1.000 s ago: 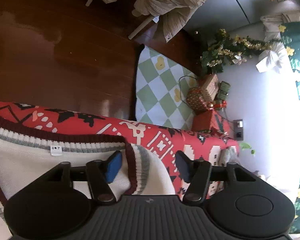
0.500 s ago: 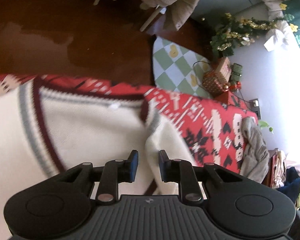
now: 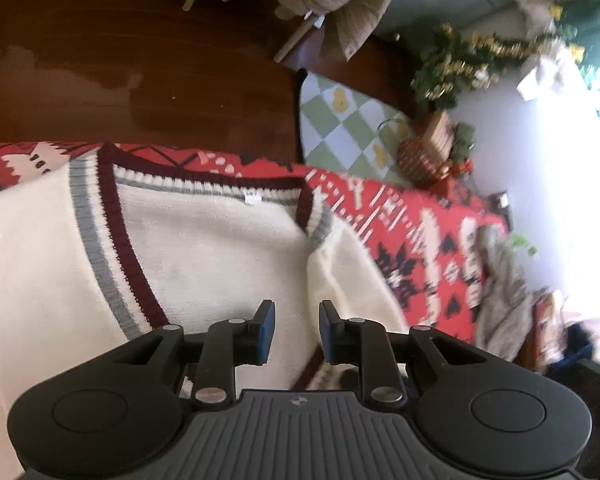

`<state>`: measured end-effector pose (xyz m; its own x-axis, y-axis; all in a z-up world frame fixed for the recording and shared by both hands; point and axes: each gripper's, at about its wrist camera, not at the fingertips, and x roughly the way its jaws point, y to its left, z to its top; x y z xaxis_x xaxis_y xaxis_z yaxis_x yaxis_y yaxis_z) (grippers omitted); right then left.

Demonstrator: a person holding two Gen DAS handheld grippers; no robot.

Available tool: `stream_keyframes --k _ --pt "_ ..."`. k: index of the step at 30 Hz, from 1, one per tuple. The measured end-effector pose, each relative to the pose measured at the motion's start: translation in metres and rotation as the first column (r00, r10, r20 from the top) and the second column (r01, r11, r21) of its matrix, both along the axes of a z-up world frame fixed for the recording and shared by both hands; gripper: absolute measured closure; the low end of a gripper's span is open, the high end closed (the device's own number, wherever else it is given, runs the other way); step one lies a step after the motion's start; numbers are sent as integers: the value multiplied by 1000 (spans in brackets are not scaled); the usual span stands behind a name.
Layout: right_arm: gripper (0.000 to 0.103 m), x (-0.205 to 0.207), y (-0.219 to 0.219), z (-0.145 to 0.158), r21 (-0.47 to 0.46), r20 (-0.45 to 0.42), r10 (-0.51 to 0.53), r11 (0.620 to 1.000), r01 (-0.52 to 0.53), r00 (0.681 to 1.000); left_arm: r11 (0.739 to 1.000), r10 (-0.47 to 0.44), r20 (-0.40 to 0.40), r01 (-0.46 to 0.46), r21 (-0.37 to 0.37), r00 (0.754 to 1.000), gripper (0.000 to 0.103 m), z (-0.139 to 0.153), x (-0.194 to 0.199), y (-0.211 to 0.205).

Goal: Fold clothes

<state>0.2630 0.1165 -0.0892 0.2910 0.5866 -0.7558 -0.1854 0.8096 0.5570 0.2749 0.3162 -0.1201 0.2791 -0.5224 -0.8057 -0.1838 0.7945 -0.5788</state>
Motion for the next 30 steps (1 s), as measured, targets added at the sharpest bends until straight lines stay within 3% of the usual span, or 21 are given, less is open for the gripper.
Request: stream_keyframes --k 3,8,10,13,14,16,22,27,29,30 --pt "75 -6 20 -1 -40 21 69 997 -68 997 999 19 -4 -20 -50 1000 71 3 -1 8" --pt "74 -14 41 -7 -125 46 146 982 -139 988 998 -45 -22 44 -32 999 66 -2 3 -7" --pt "74 -16 47 -4 -158 70 172 975 -159 983 996 -83 -27 84 13 996 66 -6 5 -16" --pt "73 -19 54 3 -197 113 210 963 -186 971 990 -125 -33 126 57 992 80 -10 6 -24" --pt "72 -20 56 5 -213 126 225 957 -195 966 990 -126 -37 128 60 991 93 -11 5 -23" --pt "72 -21 55 8 -218 127 226 956 -195 966 994 -105 -34 106 25 994 97 -12 2 -17" --pt "68 -12 24 3 -34 29 28 999 -27 999 983 5 -22 -9 -186 1000 100 -10 -7 7" --pt "60 -3 0 4 122 10 -105 987 103 994 958 52 -12 -53 -282 999 99 -5 -2 9" --pt "63 2 -8 4 148 13 -143 979 139 990 948 72 -7 -70 -309 997 97 -2 4 7" --pt "77 3 -12 4 155 20 -161 975 156 987 944 81 -1 -77 -320 997 96 0 8 6"
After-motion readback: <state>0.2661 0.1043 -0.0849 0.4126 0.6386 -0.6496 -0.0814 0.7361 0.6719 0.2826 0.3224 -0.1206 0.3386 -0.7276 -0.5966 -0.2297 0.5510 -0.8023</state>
